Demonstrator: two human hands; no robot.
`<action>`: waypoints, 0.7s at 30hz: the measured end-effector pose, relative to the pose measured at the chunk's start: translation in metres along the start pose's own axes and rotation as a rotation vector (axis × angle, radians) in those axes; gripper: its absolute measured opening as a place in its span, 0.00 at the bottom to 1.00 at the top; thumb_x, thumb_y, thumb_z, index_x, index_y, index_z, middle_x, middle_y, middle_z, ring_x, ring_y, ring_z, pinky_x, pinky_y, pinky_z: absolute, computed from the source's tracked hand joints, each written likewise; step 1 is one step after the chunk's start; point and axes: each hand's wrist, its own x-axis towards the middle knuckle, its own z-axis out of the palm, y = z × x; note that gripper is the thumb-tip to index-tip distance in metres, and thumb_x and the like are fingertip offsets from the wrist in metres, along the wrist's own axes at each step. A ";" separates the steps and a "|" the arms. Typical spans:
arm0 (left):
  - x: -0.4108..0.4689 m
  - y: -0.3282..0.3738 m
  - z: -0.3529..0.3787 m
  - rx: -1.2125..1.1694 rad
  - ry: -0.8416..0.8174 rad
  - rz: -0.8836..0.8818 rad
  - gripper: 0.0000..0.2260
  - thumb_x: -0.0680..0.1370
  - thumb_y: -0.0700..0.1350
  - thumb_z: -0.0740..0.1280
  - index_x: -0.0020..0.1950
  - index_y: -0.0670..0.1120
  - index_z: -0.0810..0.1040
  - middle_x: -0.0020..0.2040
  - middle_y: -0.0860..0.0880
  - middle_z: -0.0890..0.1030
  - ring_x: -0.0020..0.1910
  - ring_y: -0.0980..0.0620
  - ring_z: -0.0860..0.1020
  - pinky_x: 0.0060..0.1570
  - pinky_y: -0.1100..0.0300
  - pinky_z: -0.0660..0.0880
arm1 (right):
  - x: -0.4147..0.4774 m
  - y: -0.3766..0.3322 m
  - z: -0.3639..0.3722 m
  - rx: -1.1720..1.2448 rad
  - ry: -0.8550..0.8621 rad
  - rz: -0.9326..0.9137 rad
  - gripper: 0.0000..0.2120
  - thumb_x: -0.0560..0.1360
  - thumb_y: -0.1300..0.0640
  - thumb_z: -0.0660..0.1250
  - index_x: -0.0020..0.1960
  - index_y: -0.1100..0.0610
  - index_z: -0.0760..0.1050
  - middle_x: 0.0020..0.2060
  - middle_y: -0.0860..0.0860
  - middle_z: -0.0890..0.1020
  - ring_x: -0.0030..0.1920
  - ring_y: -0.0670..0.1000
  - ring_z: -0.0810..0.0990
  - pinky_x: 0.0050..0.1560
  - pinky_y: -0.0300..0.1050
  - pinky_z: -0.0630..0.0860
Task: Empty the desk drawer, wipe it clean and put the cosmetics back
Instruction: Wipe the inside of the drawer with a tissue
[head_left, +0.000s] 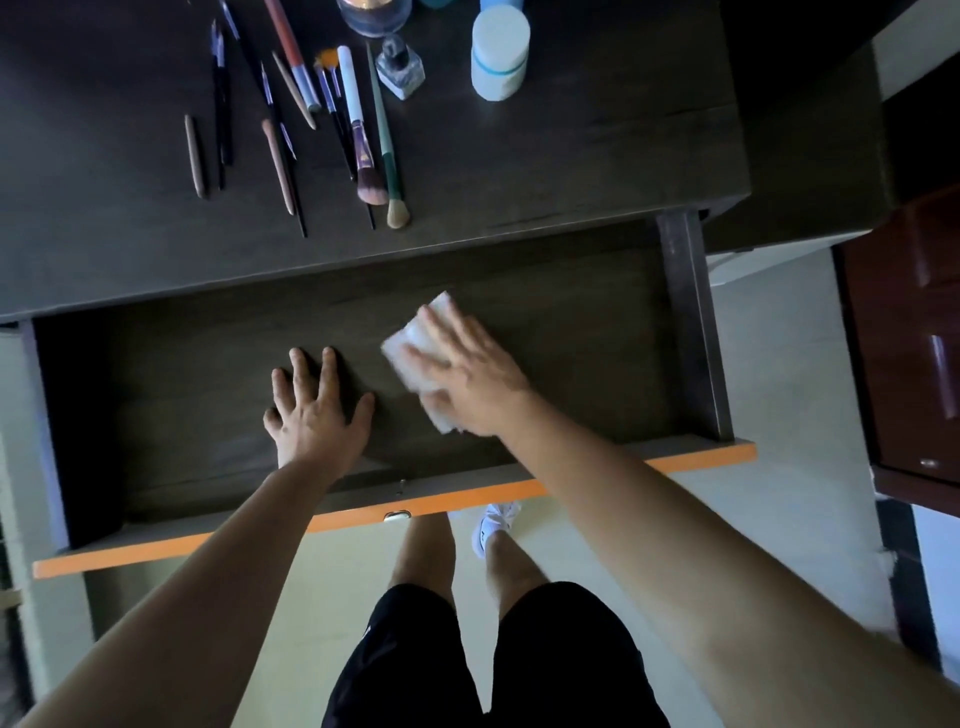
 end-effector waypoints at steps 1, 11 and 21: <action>0.000 -0.001 -0.001 -0.015 0.000 0.003 0.32 0.79 0.62 0.57 0.79 0.56 0.49 0.80 0.49 0.43 0.78 0.42 0.44 0.71 0.38 0.52 | -0.004 -0.007 0.005 -0.053 -0.042 -0.084 0.33 0.80 0.41 0.57 0.81 0.44 0.48 0.80 0.57 0.42 0.79 0.63 0.38 0.79 0.57 0.43; -0.014 0.047 0.010 0.065 0.027 0.211 0.31 0.79 0.61 0.56 0.79 0.51 0.53 0.80 0.45 0.45 0.78 0.41 0.45 0.71 0.38 0.52 | -0.153 0.126 -0.005 -0.051 -0.093 0.197 0.37 0.78 0.38 0.63 0.80 0.40 0.46 0.80 0.55 0.38 0.79 0.59 0.36 0.78 0.56 0.51; -0.032 0.106 0.034 0.231 -0.082 0.497 0.36 0.78 0.62 0.59 0.80 0.53 0.46 0.80 0.45 0.40 0.78 0.39 0.41 0.73 0.35 0.48 | -0.144 0.092 -0.003 0.112 0.011 0.511 0.26 0.83 0.47 0.58 0.79 0.45 0.56 0.81 0.56 0.48 0.80 0.60 0.47 0.64 0.54 0.74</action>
